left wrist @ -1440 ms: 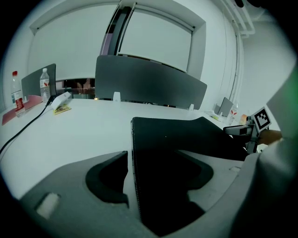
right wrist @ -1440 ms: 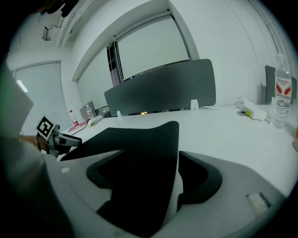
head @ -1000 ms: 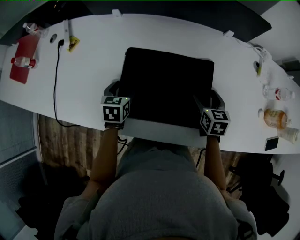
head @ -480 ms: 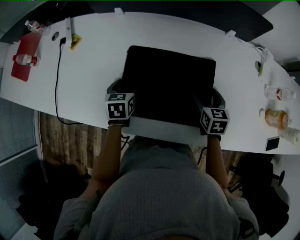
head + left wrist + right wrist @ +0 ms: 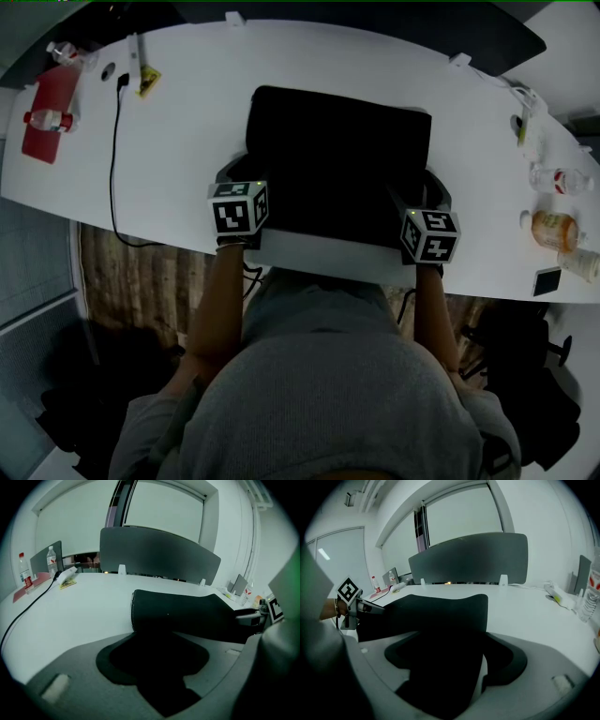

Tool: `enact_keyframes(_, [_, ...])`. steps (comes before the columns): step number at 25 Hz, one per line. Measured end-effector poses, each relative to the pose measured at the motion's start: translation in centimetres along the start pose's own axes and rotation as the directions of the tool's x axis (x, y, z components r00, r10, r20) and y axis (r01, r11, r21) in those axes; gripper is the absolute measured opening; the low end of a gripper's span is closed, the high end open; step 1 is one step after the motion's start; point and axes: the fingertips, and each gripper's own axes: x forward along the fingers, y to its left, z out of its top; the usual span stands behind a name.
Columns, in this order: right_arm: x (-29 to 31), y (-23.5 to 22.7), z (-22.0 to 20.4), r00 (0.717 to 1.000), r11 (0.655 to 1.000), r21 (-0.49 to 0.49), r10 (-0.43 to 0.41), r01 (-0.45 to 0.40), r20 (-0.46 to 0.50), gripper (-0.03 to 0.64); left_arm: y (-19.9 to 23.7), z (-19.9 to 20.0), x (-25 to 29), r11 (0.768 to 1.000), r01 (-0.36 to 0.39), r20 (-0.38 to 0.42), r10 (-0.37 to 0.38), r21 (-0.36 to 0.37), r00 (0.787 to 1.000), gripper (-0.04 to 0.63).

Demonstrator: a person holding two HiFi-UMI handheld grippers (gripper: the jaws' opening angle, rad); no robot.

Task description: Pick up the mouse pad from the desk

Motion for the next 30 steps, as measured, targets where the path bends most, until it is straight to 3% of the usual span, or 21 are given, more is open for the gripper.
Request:
enact_keyframes(8, [-0.1, 0.2, 0.2, 1.0, 1.0, 0.004, 0.001, -0.001, 0.014, 0.374, -0.4, 0.0, 0.0, 0.997, 0.07, -0.015, -0.07, -0.018, 0.997, 0.158])
enact_keyframes(11, [-0.2, 0.0, 0.4, 0.999, 1.0, -0.008, -0.022, 0.022, 0.025, 0.288, -1.2, 0.0, 0.2, 0.994, 0.105, -0.023, -0.106, -0.027, 0.994, 0.085])
enact_keyframes(15, [-0.5, -0.4, 0.8, 0.998, 0.998, -0.035, -0.041, 0.043, 0.045, 0.195, -1.4, 0.1, 0.2, 0.995, 0.103, -0.023, -0.103, 0.002, 0.994, 0.081])
enact_keyframes(30, [-1.2, -0.3, 1.8, 0.993, 0.996, -0.047, -0.066, 0.07, 0.098, 0.069, -1.9, 0.6, -0.3, 0.985, 0.174, 0.021, -0.174, 0.012, 0.984, 0.072])
